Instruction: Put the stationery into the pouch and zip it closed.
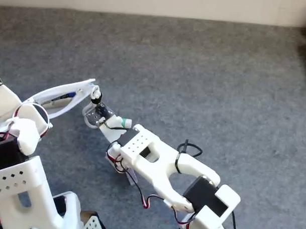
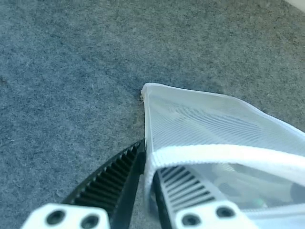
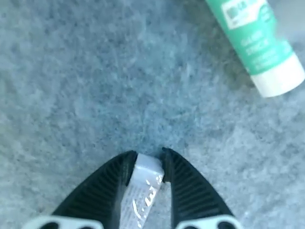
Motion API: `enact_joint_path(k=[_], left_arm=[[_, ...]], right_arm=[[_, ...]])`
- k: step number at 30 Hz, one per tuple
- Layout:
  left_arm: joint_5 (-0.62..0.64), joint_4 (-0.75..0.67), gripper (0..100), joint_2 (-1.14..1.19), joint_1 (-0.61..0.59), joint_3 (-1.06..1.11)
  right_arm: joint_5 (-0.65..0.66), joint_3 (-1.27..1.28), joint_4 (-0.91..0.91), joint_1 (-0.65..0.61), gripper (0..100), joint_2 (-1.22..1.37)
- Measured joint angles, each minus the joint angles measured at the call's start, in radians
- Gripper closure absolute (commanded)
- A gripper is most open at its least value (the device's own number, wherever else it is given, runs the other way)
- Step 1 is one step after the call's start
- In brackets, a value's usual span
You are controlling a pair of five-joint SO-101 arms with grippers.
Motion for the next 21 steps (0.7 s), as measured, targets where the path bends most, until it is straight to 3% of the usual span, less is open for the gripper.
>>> enact_joint_path(k=[7, 21], left_arm=[[0.0, 0.0, 99, 0.0, -0.002, 0.0], [0.0, 0.0, 99, 0.0, -0.009, 0.0]], right_arm=[[0.0, -0.009, 0.129, -0.064, 99.4, 0.0], [0.0, -0.008, 0.167, -0.094, 99.4, -0.02]])
